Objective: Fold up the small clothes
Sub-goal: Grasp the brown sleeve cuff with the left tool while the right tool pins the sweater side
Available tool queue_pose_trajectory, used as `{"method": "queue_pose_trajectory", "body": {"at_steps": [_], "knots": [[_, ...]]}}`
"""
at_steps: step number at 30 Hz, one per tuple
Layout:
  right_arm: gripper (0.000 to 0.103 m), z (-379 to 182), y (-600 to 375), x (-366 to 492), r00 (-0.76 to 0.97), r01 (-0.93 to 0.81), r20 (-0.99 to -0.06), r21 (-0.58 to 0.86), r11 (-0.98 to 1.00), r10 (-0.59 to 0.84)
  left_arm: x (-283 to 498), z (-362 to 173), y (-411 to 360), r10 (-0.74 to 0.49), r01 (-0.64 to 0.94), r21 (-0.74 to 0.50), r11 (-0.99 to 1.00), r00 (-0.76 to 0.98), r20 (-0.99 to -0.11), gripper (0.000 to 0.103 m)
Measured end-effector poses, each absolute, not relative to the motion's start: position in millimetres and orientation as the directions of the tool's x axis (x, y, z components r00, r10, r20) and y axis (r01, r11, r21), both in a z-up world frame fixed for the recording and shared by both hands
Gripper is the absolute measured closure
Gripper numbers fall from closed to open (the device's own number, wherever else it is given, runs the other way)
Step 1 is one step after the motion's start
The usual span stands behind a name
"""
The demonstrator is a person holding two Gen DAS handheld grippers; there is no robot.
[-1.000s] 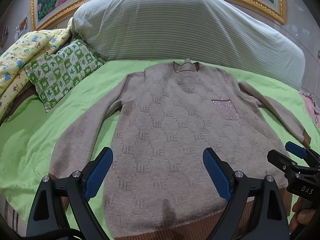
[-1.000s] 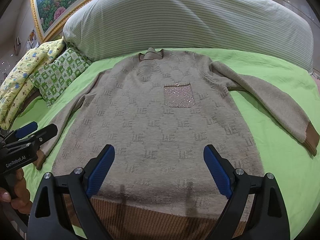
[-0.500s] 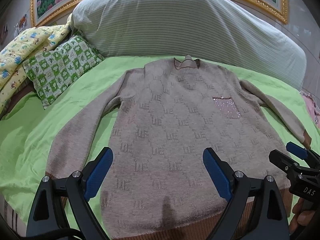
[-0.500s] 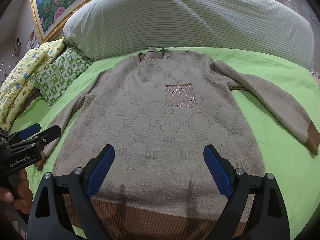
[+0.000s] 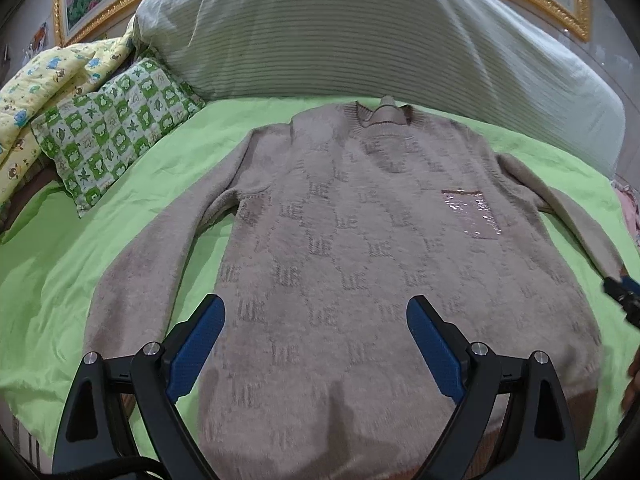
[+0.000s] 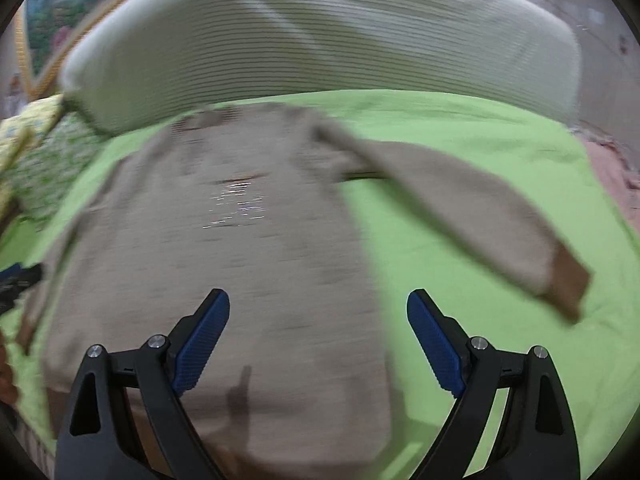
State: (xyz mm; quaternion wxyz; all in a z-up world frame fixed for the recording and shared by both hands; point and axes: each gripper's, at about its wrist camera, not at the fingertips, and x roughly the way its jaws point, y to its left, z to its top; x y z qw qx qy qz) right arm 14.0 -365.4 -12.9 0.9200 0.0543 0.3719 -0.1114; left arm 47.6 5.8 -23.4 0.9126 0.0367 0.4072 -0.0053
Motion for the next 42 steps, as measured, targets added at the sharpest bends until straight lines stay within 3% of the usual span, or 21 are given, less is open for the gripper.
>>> {"method": "queue_pose_trajectory", "body": {"at_steps": [6,7,10,13,15,16,17,21,23,27,29,30,31,32,37,42], "knots": [[0.012,-33,-451,39,0.582,0.337,-0.754,-0.118,0.934,-0.305,91,-36,10,0.043,-0.007,0.049,0.999,0.626,-0.779,0.010],[0.012,-39,-462,44,0.554,0.338,-0.769,-0.142,0.930,-0.318,96,-38,10,0.120,-0.110,0.069,0.992,0.582,-0.805,0.010],[0.014,-54,-479,57,0.484,0.323,-0.806,-0.198,0.925,-0.341,115,-44,9,0.122,-0.114,0.069,0.991,0.573,-0.811,0.010],[0.041,-63,-491,64,0.438,0.303,-0.850,-0.168,0.938,-0.293,128,-50,8,0.111,-0.115,0.056,0.992,0.554,-0.825,0.010],[0.066,-54,-490,71,0.430,0.295,-0.861,-0.151,0.943,-0.272,135,-54,9,0.103,-0.117,0.047,0.992,0.547,-0.830,0.010],[0.095,-49,-488,73,0.428,0.303,-0.866,-0.133,0.944,-0.260,138,-55,9,0.097,-0.117,0.039,0.992,0.545,-0.833,0.010],[0.098,-36,-486,76,0.447,0.327,-0.870,-0.057,0.943,-0.208,140,-56,9,0.092,-0.117,0.033,0.993,0.544,-0.834,0.010],[0.098,16,-448,96,0.602,0.245,-0.796,0.248,0.937,0.053,142,-54,12,0.068,-0.121,0.002,0.993,0.548,-0.834,0.010],[0.098,50,-402,122,0.668,0.110,-0.703,0.417,0.902,0.244,142,-51,15,0.055,-0.124,-0.017,0.992,0.555,-0.830,0.010],[0.098,90,-302,189,0.665,-0.121,-0.534,0.613,0.781,0.522,144,-48,19,0.036,-0.143,-0.053,0.988,0.554,-0.832,0.010],[0.087,93,-260,223,0.609,-0.198,-0.477,0.682,0.704,0.634,146,-48,18,0.030,-0.156,-0.066,0.986,0.549,-0.836,0.010],[0.078,96,-235,238,0.583,-0.226,-0.498,0.659,0.717,0.642,147,-48,17,0.026,-0.159,-0.073,0.985,0.546,-0.838,0.010],[0.061,96,-219,244,0.582,-0.249,-0.508,0.632,0.734,0.635,148,-47,17,0.020,-0.162,-0.082,0.983,0.543,-0.839,0.010],[0.057,96,-211,246,0.590,-0.264,-0.505,0.617,0.741,0.630,149,-47,17,0.012,-0.163,-0.091,0.982,0.543,-0.840,0.010],[0.057,74,-233,243,0.601,-0.227,-0.546,0.584,0.779,0.584,163,-53,22,-0.040,-0.180,-0.158,0.971,0.528,-0.848,0.010],[0.057,32,-300,244,0.629,-0.027,-0.634,0.561,0.828,0.450,190,-84,42,-0.153,-0.290,-0.311,0.905,0.460,-0.875,0.010]]}}
